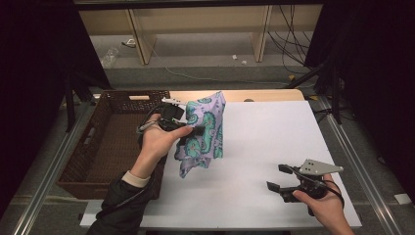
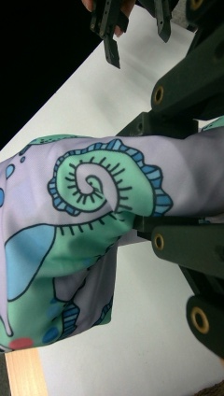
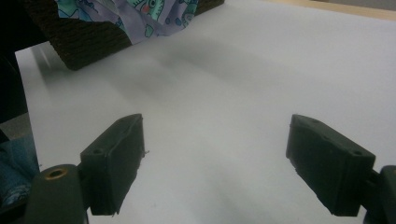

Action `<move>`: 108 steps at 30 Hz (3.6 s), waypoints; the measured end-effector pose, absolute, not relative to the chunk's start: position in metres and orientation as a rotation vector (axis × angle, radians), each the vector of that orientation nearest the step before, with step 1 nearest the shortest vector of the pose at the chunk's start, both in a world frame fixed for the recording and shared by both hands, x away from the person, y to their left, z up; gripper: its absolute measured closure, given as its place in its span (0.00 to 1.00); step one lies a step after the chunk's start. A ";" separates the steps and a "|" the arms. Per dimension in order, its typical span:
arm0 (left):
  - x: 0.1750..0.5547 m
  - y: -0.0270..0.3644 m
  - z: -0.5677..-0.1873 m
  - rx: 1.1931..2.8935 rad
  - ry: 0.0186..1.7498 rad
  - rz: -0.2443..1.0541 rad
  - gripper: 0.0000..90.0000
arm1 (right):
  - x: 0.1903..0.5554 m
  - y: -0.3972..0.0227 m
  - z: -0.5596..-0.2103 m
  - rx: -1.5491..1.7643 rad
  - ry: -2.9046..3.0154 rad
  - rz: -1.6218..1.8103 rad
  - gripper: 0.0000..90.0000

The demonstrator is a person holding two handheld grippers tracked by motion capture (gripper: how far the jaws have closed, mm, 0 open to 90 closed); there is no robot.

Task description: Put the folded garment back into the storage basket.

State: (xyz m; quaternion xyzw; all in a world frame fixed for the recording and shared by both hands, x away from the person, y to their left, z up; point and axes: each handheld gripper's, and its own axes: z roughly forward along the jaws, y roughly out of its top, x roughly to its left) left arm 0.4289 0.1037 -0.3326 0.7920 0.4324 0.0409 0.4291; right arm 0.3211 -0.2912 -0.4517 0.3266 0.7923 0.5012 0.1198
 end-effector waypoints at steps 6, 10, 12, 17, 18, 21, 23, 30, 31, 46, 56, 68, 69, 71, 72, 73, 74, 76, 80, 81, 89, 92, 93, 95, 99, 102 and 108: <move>0.429 0.107 -0.332 1.978 1.085 0.101 0.73 | 0.321 -0.291 -0.452 0.952 2.314 1.469 0.22; 0.429 0.109 -0.330 1.978 1.088 0.104 0.73 | 0.321 -0.291 -0.452 0.954 2.313 1.469 0.22; 0.430 0.109 -0.330 1.978 1.088 0.101 0.73 | 0.321 -0.291 -0.452 0.953 2.314 1.469 0.22; 0.429 0.112 -0.329 1.973 1.090 0.106 0.73 | 0.321 -0.291 -0.452 0.952 2.315 1.469 0.22; 0.429 0.112 -0.328 1.974 1.089 0.106 0.73 | 0.322 -0.291 -0.452 0.951 2.315 1.467 0.22; 0.429 0.113 -0.327 1.972 1.090 0.106 0.73 | 0.322 -0.291 -0.452 0.951 2.314 1.467 0.22; 0.429 0.114 -0.327 1.968 1.092 0.108 0.73 | 0.322 -0.291 -0.453 0.947 2.313 1.467 0.22; 0.428 0.118 -0.323 1.959 1.096 0.120 0.73 | 0.322 -0.291 -0.453 0.946 2.316 1.456 0.21; 0.428 0.118 -0.323 1.958 1.096 0.121 0.73 | 0.322 -0.291 -0.453 0.945 2.314 1.454 0.21; 0.427 0.124 -0.319 1.947 1.104 0.128 0.73 | 0.322 -0.289 -0.453 0.937 2.306 1.458 0.19; 0.427 0.132 -0.315 1.934 1.111 0.149 0.73 | 0.322 -0.289 -0.453 0.944 2.306 1.460 0.19; 0.427 0.137 -0.312 1.926 1.121 0.159 0.73 | 0.322 -0.290 -0.453 0.945 2.311 1.455 0.19; 0.427 0.138 -0.312 1.925 1.120 0.159 0.73 | 0.322 -0.290 -0.453 0.945 2.313 1.451 0.19; 0.427 0.138 -0.311 1.923 1.119 0.160 0.73 | 0.322 -0.290 -0.453 0.948 2.312 1.453 0.19; 0.427 0.139 -0.311 1.922 1.118 0.161 0.73 | 0.322 -0.290 -0.453 0.948 2.312 1.453 0.19; 0.427 0.140 -0.311 1.921 1.119 0.162 0.73 | 0.322 -0.290 -0.453 0.946 2.314 1.450 0.19; 0.426 0.140 -0.310 1.917 1.123 0.162 0.73 | 0.322 -0.290 -0.453 0.946 2.314 1.451 0.19; 0.426 0.142 -0.309 1.913 1.126 0.164 0.73 | 0.322 -0.290 -0.453 0.947 2.313 1.452 0.19; 0.426 0.146 -0.307 1.903 1.129 0.171 0.73 | 0.322 -0.290 -0.453 0.947 2.313 1.452 0.19; 0.425 0.147 -0.307 1.897 1.132 0.174 0.73 | 0.322 -0.290 -0.453 0.947 2.313 1.452 0.19; 0.425 0.153 -0.304 1.886 1.144 0.184 0.73 | 0.322 -0.290 -0.453 0.946 2.309 1.461 0.19; 0.425 0.155 -0.303 1.879 1.148 0.189 0.73 | 0.322 -0.290 -0.453 0.946 2.309 1.461 0.19; 0.424 0.156 -0.302 1.877 1.150 0.190 0.73 | 0.322 -0.290 -0.453 0.946 2.309 1.461 0.19; 0.424 0.158 -0.301 1.872 1.153 0.194 0.73 | 0.322 -0.290 -0.453 0.946 2.308 1.462 0.19; 0.424 0.161 -0.300 1.865 1.156 0.200 0.73 | 0.322 -0.290 -0.453 0.947 2.309 1.461 0.19; 0.424 0.163 -0.299 1.862 1.156 0.204 0.73 | 0.322 -0.290 -0.453 0.945 2.311 1.459 0.19; 0.423 0.167 -0.298 1.854 1.161 0.207 0.73 | 0.322 -0.290 -0.453 0.945 2.312 1.458 0.19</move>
